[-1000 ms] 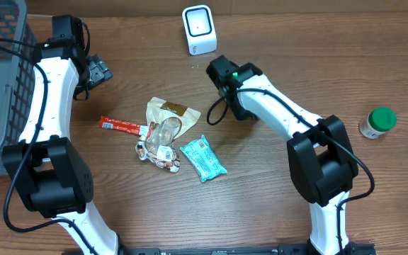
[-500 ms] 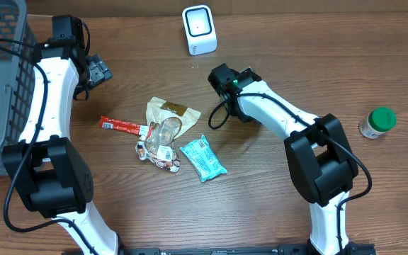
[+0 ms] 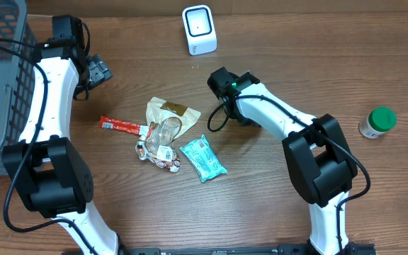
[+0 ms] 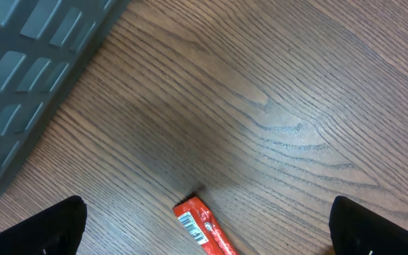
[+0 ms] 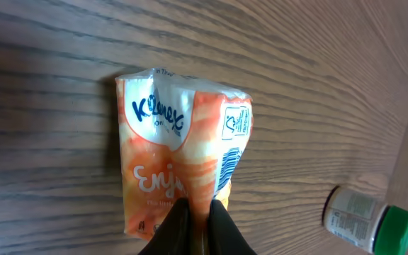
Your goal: Scan the item barcode
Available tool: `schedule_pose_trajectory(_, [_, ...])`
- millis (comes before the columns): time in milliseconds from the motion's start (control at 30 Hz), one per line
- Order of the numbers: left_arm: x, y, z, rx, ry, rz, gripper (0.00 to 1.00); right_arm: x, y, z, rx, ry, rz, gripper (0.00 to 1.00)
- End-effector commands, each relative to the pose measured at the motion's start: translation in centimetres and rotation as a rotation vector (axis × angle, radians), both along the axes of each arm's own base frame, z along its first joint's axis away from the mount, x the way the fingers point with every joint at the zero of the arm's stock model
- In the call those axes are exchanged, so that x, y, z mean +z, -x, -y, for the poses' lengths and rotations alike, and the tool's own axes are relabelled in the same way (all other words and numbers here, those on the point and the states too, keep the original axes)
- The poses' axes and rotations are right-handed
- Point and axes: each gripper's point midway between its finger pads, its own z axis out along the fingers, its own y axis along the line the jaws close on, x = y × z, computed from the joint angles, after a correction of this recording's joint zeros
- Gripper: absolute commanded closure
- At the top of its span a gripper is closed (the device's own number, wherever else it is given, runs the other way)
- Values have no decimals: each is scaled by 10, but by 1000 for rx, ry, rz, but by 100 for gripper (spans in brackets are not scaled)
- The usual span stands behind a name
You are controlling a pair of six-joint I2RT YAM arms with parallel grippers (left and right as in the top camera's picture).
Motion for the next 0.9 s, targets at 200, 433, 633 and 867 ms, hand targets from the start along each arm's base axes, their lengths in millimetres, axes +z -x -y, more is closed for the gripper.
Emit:
schedule_pose_trajectory(200, [10, -6, 3, -3, 2, 30, 0, 9, 1, -6, -2, -28, 28, 87])
schedule_pose_trajectory(433, [10, -6, 3, -2, 2, 30, 0, 9, 2, -10, 8, -29, 28, 80])
schedule_pose_trajectory(633, [10, -6, 3, -3, 2, 30, 0, 8, 3, -15, 16, -41, 28, 79])
schedule_pose_trajectory(867, [10, -6, 3, -3, 2, 30, 0, 2, 6, -23, 17, -94, 3, 78])
